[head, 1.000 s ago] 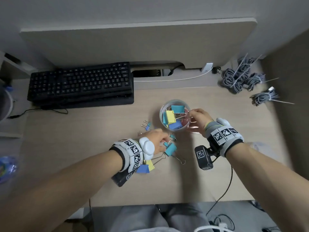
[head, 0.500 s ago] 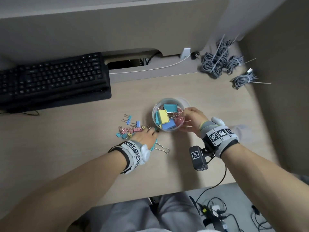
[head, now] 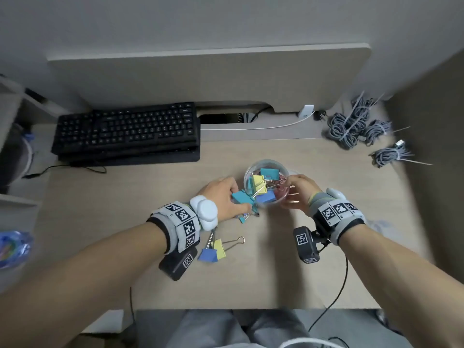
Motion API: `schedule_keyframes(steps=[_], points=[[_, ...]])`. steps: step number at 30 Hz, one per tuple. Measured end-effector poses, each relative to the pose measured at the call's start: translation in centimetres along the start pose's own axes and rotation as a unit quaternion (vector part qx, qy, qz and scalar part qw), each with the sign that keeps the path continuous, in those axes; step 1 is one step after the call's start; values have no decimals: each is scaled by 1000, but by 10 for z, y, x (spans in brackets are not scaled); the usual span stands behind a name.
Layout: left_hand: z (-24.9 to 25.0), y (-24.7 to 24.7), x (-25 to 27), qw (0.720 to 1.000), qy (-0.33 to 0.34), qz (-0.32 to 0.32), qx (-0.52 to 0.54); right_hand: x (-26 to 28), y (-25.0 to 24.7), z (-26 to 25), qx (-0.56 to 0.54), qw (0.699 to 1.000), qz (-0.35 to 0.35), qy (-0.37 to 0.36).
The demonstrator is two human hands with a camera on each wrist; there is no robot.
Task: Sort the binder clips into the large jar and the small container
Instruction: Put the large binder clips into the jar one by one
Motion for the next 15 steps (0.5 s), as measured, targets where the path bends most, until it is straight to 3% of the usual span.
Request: schedule_keyframes(steps=[3,7,15], points=[[6,-14,-6,999,-27,32,2,6,11,-12,9,1000,-12,-16],[24,-11,-13,999,-45,24,-13,13,24,-24,13,999,-34,-35],[36,5,-30,994,-22,2,-105,19,36,-34,27,997,-43,-51]])
Point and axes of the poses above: each hand's wrist, its own x-axis away from the middle knuckle, its own y-axis out of the palm, z = x × y, the point moved 8 cm from there along -x, towards the middle knuckle, and after that the axes turned 13 degrees about x, right-handed, at the moved point
